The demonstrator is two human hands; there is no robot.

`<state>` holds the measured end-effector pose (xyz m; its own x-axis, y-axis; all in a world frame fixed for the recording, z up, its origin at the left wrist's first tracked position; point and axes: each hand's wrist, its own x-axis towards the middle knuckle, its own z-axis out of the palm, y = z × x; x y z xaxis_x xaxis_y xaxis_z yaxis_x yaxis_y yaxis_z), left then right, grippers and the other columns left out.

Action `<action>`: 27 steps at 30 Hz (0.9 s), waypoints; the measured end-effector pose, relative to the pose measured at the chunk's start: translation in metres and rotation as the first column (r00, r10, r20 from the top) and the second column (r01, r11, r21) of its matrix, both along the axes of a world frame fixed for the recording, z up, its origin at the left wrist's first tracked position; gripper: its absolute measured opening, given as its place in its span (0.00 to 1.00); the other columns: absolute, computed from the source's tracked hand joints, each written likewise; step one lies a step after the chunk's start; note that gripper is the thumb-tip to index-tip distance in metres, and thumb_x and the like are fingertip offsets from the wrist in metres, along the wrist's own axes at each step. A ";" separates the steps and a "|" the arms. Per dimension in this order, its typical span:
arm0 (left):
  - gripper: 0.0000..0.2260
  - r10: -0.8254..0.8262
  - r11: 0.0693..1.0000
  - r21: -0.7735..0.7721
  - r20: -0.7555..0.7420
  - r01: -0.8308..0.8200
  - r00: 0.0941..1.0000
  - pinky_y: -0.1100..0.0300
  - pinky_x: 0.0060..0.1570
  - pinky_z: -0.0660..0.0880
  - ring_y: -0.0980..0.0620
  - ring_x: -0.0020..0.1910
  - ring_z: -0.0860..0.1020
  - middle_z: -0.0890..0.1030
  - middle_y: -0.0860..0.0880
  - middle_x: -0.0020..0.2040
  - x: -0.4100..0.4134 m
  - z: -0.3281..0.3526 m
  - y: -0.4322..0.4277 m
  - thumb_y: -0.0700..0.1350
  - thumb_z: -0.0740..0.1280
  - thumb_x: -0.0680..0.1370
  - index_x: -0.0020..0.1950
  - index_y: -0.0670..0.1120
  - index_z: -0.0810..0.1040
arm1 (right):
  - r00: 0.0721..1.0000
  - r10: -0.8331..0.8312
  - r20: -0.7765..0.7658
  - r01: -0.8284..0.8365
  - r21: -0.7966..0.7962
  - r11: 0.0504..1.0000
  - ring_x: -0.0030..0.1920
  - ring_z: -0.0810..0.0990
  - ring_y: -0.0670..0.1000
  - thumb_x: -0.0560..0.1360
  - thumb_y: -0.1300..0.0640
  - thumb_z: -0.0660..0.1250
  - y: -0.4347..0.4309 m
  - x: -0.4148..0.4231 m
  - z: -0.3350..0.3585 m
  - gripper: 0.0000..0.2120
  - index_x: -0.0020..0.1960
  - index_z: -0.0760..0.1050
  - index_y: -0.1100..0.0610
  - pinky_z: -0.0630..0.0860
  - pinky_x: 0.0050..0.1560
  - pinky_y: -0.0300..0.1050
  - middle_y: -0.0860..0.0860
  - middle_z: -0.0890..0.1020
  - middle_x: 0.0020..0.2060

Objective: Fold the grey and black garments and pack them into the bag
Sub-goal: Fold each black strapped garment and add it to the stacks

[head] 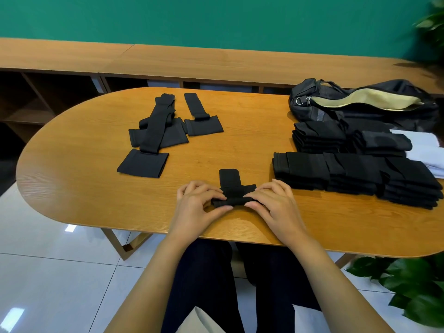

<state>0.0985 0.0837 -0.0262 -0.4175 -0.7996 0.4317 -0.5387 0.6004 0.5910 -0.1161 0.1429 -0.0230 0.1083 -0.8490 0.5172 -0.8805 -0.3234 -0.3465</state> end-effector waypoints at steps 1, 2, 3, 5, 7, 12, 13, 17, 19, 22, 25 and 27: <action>0.18 0.006 1.000 -0.001 -0.015 -0.007 1.000 0.54 0.62 0.59 0.59 0.59 0.71 0.79 0.64 0.52 0.000 0.000 0.000 0.66 0.64 0.72 0.50 0.56 0.83 | 1.000 0.000 0.015 0.001 -0.009 1.000 0.57 0.72 0.41 0.79 0.44 0.58 0.000 0.000 0.001 0.16 0.55 0.81 0.48 0.53 0.69 0.40 0.42 0.82 0.49; 0.18 0.013 1.000 0.002 -0.028 -0.013 1.000 0.54 0.61 0.59 0.59 0.59 0.71 0.80 0.64 0.51 0.000 0.000 -0.001 0.66 0.63 0.72 0.50 0.55 0.83 | 1.000 -0.003 0.031 0.004 -0.020 1.000 0.57 0.72 0.41 0.79 0.43 0.59 0.000 0.001 0.002 0.16 0.55 0.81 0.49 0.54 0.69 0.40 0.43 0.82 0.49; 0.18 0.020 1.000 0.004 -0.038 -0.019 0.999 0.54 0.61 0.59 0.59 0.59 0.71 0.80 0.63 0.51 0.000 0.000 -0.001 0.65 0.63 0.73 0.49 0.55 0.83 | 0.999 -0.009 0.046 0.010 -0.031 0.999 0.56 0.71 0.41 0.78 0.43 0.60 0.001 0.001 0.002 0.16 0.55 0.82 0.49 0.54 0.69 0.41 0.43 0.82 0.48; 0.19 0.033 0.999 0.009 -0.051 -0.033 0.998 0.55 0.61 0.59 0.58 0.58 0.72 0.80 0.63 0.50 0.000 0.000 -0.001 0.65 0.62 0.73 0.49 0.54 0.83 | 0.998 -0.030 0.058 0.032 -0.040 0.999 0.56 0.71 0.41 0.76 0.40 0.62 0.001 0.001 0.003 0.18 0.55 0.82 0.50 0.56 0.68 0.42 0.43 0.81 0.48; 0.19 0.042 0.999 0.020 -0.059 -0.041 0.997 0.55 0.62 0.59 0.58 0.58 0.72 0.80 0.62 0.50 0.001 0.000 -0.002 0.65 0.62 0.73 0.49 0.54 0.83 | 0.998 -0.053 0.041 0.055 -0.043 0.998 0.56 0.72 0.42 0.74 0.38 0.63 0.001 0.001 0.003 0.19 0.55 0.81 0.50 0.57 0.68 0.43 0.42 0.81 0.48; 0.17 0.046 0.998 0.040 -0.081 -0.043 0.996 0.55 0.62 0.58 0.60 0.58 0.71 0.80 0.64 0.50 0.001 0.001 -0.001 0.66 0.63 0.72 0.49 0.57 0.82 | 0.996 -0.077 0.034 0.079 -0.049 0.996 0.54 0.75 0.45 0.75 0.41 0.62 -0.001 -0.001 0.001 0.16 0.49 0.81 0.51 0.60 0.66 0.44 0.43 0.82 0.46; 0.16 0.047 0.998 0.043 -0.083 -0.043 0.995 0.56 0.62 0.58 0.60 0.59 0.71 0.79 0.65 0.50 0.001 0.001 -0.001 0.66 0.64 0.72 0.49 0.58 0.81 | 0.996 -0.081 0.040 0.082 -0.047 0.996 0.54 0.75 0.45 0.76 0.41 0.61 -0.001 -0.002 0.000 0.16 0.49 0.81 0.51 0.61 0.66 0.45 0.43 0.82 0.46; 0.17 0.058 0.998 0.033 -0.059 -0.056 0.997 0.56 0.61 0.58 0.60 0.58 0.70 0.79 0.65 0.50 0.001 0.000 -0.002 0.67 0.65 0.71 0.50 0.58 0.81 | 0.993 -0.097 0.070 0.101 -0.061 0.993 0.53 0.72 0.44 0.76 0.43 0.60 0.000 0.000 0.002 0.17 0.48 0.81 0.54 0.64 0.65 0.48 0.46 0.81 0.44; 0.17 0.064 0.998 0.013 -0.048 -0.064 0.997 0.55 0.61 0.59 0.60 0.56 0.70 0.79 0.64 0.48 0.001 -0.001 -0.002 0.66 0.64 0.72 0.49 0.55 0.82 | 0.991 -0.097 0.090 0.103 -0.071 0.992 0.53 0.71 0.43 0.75 0.43 0.61 0.001 0.001 0.004 0.17 0.48 0.82 0.55 0.66 0.62 0.50 0.47 0.81 0.43; 0.22 0.084 0.996 0.010 -0.060 -0.083 0.995 0.56 0.61 0.58 0.61 0.55 0.71 0.80 0.60 0.45 0.003 -0.003 -0.002 0.67 0.62 0.73 0.45 0.51 0.83 | 0.982 -0.127 0.137 0.133 -0.029 0.991 0.54 0.66 0.38 0.74 0.40 0.63 0.002 0.001 0.006 0.19 0.52 0.81 0.53 0.66 0.59 0.49 0.42 0.75 0.47; 0.23 0.122 0.992 0.031 -0.087 -0.120 0.989 0.56 0.61 0.59 0.62 0.53 0.70 0.78 0.59 0.44 0.003 -0.003 -0.003 0.67 0.61 0.73 0.43 0.49 0.82 | 0.978 -0.167 0.126 0.168 -0.001 0.986 0.54 0.66 0.40 0.73 0.44 0.68 0.003 0.002 0.008 0.16 0.53 0.82 0.53 0.70 0.56 0.50 0.41 0.72 0.48; 0.22 0.133 0.991 0.036 -0.103 -0.130 0.986 0.56 0.60 0.58 0.64 0.53 0.68 0.77 0.62 0.45 0.002 0.000 -0.001 0.67 0.62 0.72 0.45 0.50 0.82 | 0.983 -0.159 0.096 0.163 -0.030 0.986 0.53 0.68 0.43 0.72 0.52 0.72 0.003 0.003 0.007 0.10 0.51 0.82 0.55 0.73 0.54 0.54 0.43 0.75 0.46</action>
<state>0.1003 0.0823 -0.0267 -0.2617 -0.8574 0.4432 -0.5460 0.5101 0.6646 -0.1133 0.1455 -0.0156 -0.0782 -0.8311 0.5505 -0.8867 -0.1944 -0.4194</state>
